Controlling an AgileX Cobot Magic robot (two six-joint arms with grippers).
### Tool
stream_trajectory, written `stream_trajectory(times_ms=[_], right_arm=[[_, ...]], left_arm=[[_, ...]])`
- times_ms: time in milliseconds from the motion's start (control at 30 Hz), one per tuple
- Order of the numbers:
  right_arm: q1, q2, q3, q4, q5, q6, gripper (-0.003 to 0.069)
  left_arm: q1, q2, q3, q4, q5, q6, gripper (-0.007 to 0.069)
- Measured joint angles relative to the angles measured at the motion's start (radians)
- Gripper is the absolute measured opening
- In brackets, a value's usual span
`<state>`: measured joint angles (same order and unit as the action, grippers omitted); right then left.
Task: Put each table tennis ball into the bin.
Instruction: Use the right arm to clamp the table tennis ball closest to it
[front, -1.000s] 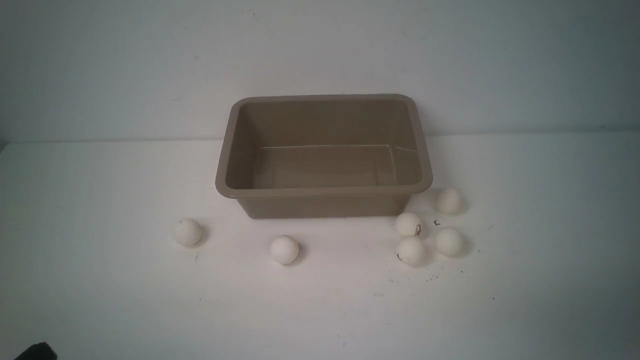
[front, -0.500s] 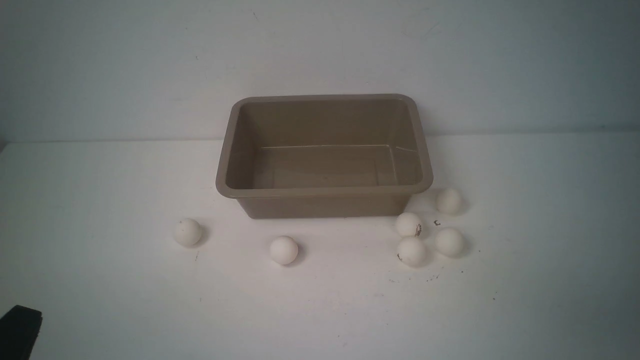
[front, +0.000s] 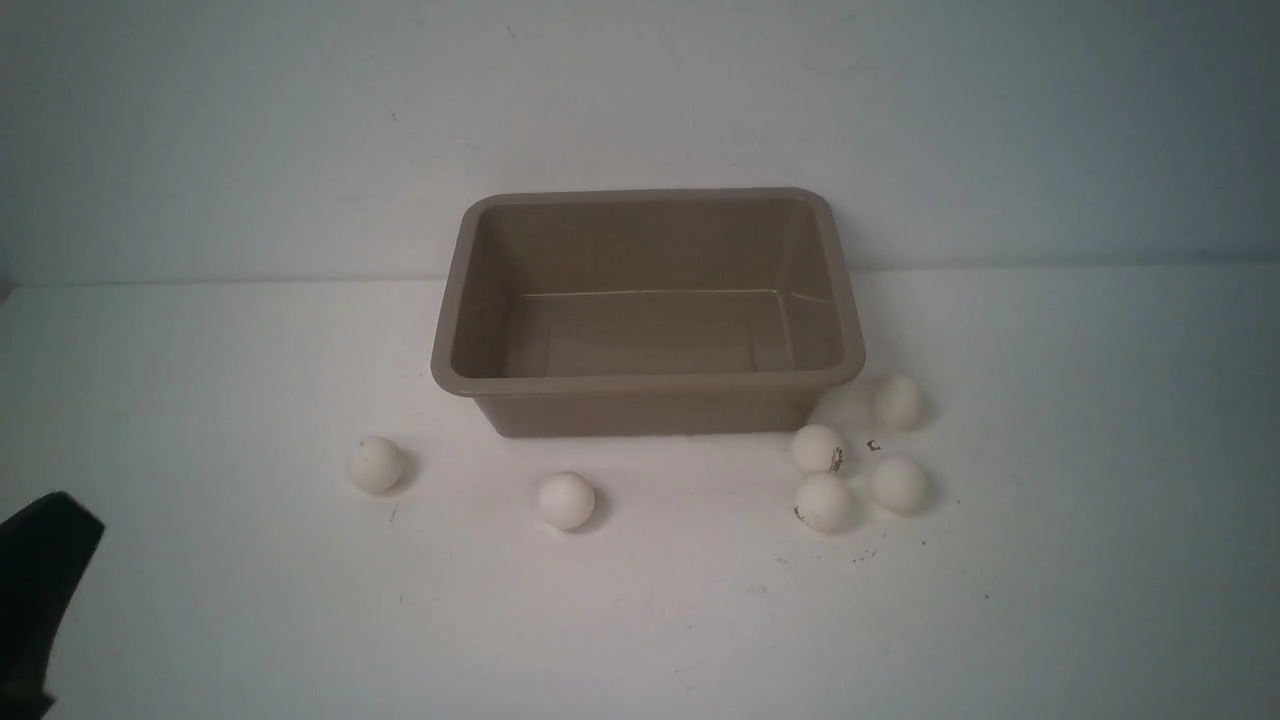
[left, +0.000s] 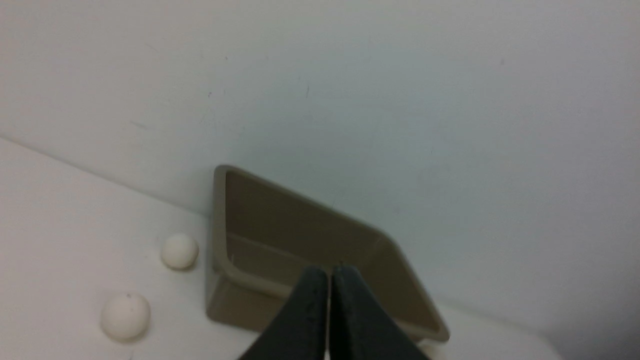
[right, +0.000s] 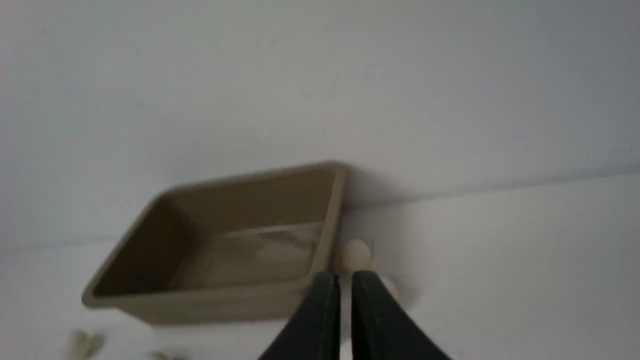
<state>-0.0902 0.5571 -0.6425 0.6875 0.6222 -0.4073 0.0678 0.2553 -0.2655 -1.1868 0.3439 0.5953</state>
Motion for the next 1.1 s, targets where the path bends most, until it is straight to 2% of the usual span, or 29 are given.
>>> stream_trajectory(times_ms=[33,167,367,500,567,633,700,733,767,800,867,967,1100], right_arm=[[0.000,0.133,-0.063,-0.003,0.064,-0.045,0.0028],[0.000,0.341,-0.141,-0.026,0.131,-0.093,0.0030],[0.012,0.591,-0.190,-0.050,0.157,-0.136,0.0030],[0.110,0.699,-0.227,-0.122,0.160,-0.102,0.0030],[0.187,0.739,-0.263,-0.197,0.159,-0.051,0.0030],[0.303,0.790,-0.319,-0.332,0.159,0.081,0.0031],[0.407,0.836,-0.387,-0.522,0.167,0.264,0.0031],[0.434,0.855,-0.411,-0.581,0.179,0.316,0.0031],[0.476,0.880,-0.439,-0.699,0.197,0.407,0.0031],[0.499,0.895,-0.448,-0.738,0.211,0.451,0.0031],[0.572,0.952,-0.489,-0.939,0.246,0.594,0.0031],[0.603,1.017,-0.515,-1.053,0.257,0.690,0.0031],[0.605,1.086,-0.549,-1.090,0.258,0.705,0.0046]], left_arm=[[0.000,0.124,-0.059,0.024,0.069,0.090,-0.0003],[0.000,0.370,-0.179,0.121,0.180,0.179,-0.0001],[0.000,0.643,-0.351,0.335,0.235,0.184,0.0008],[0.000,0.764,-0.445,0.438,0.247,0.151,0.0017],[0.000,0.807,-0.478,0.466,0.254,0.143,0.0020],[0.000,0.858,-0.508,0.491,0.255,0.141,0.0020],[0.000,0.892,-0.516,0.499,0.255,0.133,0.0021],[0.000,0.901,-0.516,0.502,0.256,0.131,0.0023],[0.000,0.916,-0.516,0.506,0.266,0.126,0.0028],[0.000,0.923,-0.516,0.506,0.270,0.125,0.0029],[0.000,0.940,-0.516,0.509,0.279,0.124,0.0030],[0.000,0.944,-0.516,0.511,0.278,0.121,0.0030],[0.000,0.944,-0.516,0.511,0.281,0.120,0.0030]])
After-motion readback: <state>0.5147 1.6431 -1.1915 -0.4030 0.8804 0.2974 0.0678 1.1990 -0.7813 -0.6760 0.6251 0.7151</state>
